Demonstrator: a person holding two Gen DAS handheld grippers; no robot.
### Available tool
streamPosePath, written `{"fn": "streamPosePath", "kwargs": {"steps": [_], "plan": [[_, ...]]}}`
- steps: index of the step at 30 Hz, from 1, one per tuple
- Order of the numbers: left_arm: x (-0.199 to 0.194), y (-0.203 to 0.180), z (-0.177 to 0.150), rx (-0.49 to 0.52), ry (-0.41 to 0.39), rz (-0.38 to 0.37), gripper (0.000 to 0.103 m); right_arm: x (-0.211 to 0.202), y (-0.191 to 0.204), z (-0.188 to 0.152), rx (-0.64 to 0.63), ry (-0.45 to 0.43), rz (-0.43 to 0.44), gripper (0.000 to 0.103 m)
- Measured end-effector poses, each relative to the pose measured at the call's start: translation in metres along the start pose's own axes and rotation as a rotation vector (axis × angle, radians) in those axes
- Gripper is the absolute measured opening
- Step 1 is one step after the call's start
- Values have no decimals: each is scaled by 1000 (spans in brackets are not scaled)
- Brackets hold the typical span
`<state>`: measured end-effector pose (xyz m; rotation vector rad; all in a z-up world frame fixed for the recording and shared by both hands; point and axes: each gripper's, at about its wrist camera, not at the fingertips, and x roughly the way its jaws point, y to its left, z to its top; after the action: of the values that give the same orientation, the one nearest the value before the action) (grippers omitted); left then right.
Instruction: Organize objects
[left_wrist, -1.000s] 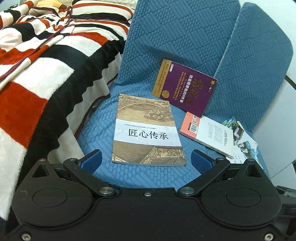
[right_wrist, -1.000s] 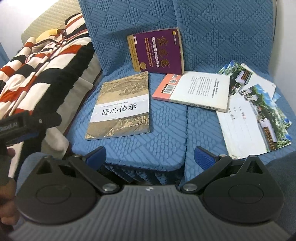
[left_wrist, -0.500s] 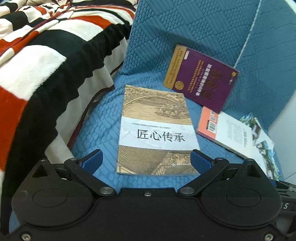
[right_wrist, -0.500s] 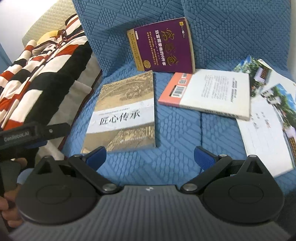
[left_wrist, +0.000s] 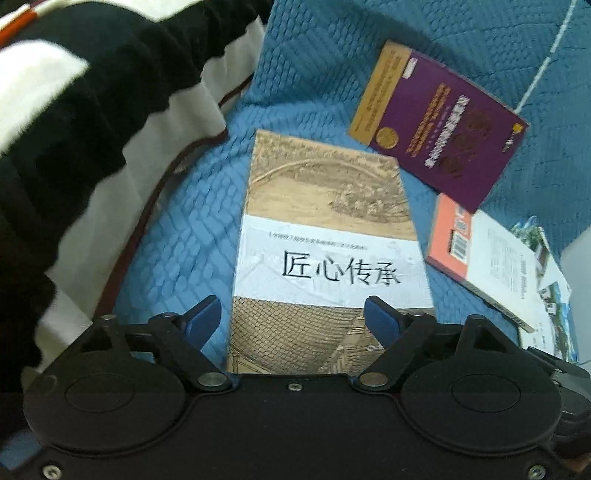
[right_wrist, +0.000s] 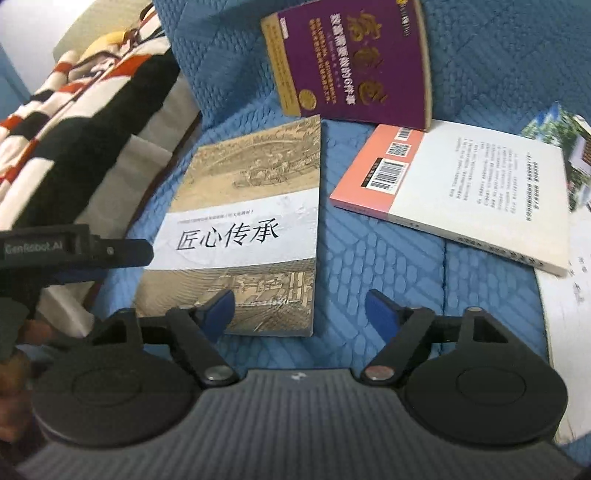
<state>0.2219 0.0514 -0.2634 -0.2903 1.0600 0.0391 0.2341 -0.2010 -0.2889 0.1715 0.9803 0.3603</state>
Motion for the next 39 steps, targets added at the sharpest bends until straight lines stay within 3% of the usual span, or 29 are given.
{"fn": "streamPosePath", "kwargs": {"steps": [8, 10, 17, 24, 39], "plan": [[31, 20, -1, -89, 63, 28, 54, 25, -6, 8, -2, 16, 20, 70], [36, 25, 1, -111, 67, 18, 52, 28, -6, 11, -15, 6, 24, 70], [39, 25, 5, -104, 37, 34, 52, 43, -3, 23, -38, -21, 46, 69], [41, 21, 6, -78, 37, -3, 54, 47, -2, 26, 19, -1, 145, 69], [25, 19, -12, -87, 97, -48, 55, 20, -3, 19, 55, 6, 156, 70]]}}
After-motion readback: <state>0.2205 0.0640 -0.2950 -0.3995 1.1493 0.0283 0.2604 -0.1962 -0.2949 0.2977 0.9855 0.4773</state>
